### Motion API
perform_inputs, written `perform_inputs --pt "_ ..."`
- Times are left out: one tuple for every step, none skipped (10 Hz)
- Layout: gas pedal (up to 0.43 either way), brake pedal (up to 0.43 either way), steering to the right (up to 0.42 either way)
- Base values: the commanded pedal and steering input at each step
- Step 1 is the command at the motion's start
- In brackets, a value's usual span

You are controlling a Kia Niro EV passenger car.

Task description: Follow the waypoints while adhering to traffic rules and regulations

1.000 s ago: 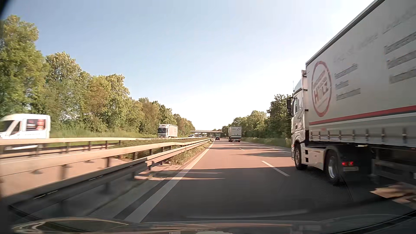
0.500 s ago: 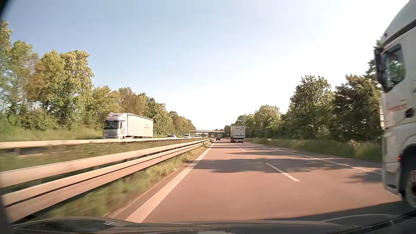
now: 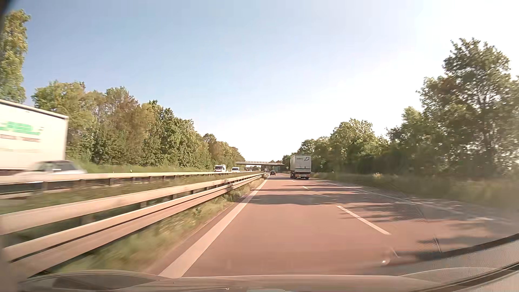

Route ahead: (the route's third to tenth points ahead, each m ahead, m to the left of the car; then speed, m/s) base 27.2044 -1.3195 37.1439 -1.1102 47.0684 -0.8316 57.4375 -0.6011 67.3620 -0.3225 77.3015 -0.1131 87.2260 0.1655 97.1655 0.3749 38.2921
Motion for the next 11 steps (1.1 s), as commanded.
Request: perform_inputs --pt "0.441 0.012 -0.002" --pt "0.441 0.012 -0.002" --pt "0.441 0.012 -0.002" --pt "0.441 0.012 -0.002" --pt "0.441 0.012 -0.002" --pt "0.441 0.012 -0.002" --pt "0.441 0.012 -0.002" --pt "0.441 0.012 -0.002" --pt "0.441 0.012 0.0" --pt "0.441 0.012 0.001" --pt "0.441 0.012 0.001"
